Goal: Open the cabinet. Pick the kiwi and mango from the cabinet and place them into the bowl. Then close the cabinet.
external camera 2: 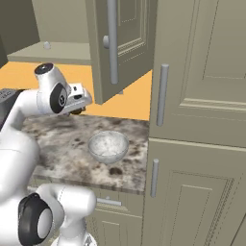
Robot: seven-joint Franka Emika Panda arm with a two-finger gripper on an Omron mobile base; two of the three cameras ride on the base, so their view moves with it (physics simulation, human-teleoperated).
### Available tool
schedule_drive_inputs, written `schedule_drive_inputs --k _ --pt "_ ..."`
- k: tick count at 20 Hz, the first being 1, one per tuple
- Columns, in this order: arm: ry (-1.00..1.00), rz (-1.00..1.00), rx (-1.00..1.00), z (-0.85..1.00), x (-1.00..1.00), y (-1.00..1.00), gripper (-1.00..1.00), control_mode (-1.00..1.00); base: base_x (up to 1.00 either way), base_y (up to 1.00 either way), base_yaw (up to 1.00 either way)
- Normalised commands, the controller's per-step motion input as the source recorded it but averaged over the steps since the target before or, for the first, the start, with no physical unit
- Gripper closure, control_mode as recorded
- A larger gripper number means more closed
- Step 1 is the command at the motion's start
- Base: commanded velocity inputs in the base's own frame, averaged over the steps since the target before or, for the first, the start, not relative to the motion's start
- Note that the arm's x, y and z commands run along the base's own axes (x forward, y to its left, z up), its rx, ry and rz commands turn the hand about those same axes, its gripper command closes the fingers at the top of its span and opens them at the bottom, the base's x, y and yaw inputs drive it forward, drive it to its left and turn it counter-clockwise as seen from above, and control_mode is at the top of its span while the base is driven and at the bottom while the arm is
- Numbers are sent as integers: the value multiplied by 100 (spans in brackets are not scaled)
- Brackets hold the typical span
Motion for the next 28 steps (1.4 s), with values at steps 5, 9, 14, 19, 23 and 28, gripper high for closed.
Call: schedule_drive_inputs --k 5,9,14,19,23,28 --pt "30 1 -3 -97 61 -21 100 -100 0 0 0" --pt "27 0 -7 -83 73 -26 100 -100 0 0 0" --pt "7 0 -7 -61 35 -27 100 -100 0 0 0" --pt "0 0 0 -50 0 -48 100 -100 0 0 0" --pt "0 0 1 -39 0 -48 100 -100 0 0 0" --pt "-6 0 0 -27 15 -17 100 -100 0 0 0"
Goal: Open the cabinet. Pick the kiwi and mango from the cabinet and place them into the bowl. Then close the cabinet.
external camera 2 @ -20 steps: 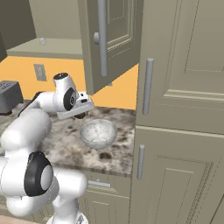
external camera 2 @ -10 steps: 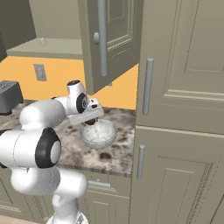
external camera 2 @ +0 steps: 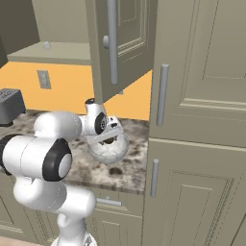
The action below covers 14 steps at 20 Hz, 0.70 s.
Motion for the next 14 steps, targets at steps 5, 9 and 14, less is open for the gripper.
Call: schedule_drive_inputs --k 5,9,14 --pt "-5 0 0 -28 29 0 -100 -100 0 0 0" --pt "-10 0 0 -27 42 0 -100 -100 0 0 0" --pt "-4 0 0 -3 4 0 -100 -100 0 0 0"
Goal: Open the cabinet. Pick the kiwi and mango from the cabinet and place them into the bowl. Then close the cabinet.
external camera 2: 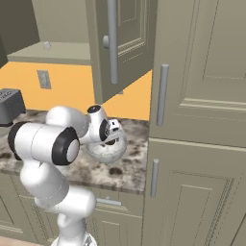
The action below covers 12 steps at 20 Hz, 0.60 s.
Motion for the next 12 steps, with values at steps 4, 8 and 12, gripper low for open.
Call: schedule_drive_inputs --k 4,8,12 --pt "-19 -7 0 68 -24 0 -100 -100 0 0 0" --pt "-22 -13 0 100 -42 0 -100 -100 0 0 0" --pt "-19 -14 0 100 -51 0 -100 -100 0 0 0"
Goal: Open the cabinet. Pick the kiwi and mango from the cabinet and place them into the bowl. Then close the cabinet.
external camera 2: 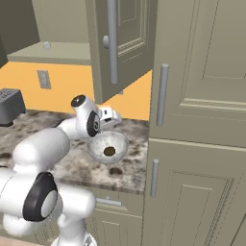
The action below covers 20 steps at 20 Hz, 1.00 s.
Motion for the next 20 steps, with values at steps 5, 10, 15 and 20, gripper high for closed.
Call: schedule_drive_inputs --k 5,10,15,20 --pt "-23 -9 3 100 -25 5 -100 -100 0 0 0" --pt "-22 -12 11 100 -24 38 -100 -100 0 0 0" --pt "-22 -14 8 100 -13 42 -100 -100 0 0 0" --pt "-8 -14 11 100 0 11 -100 -100 0 0 0"
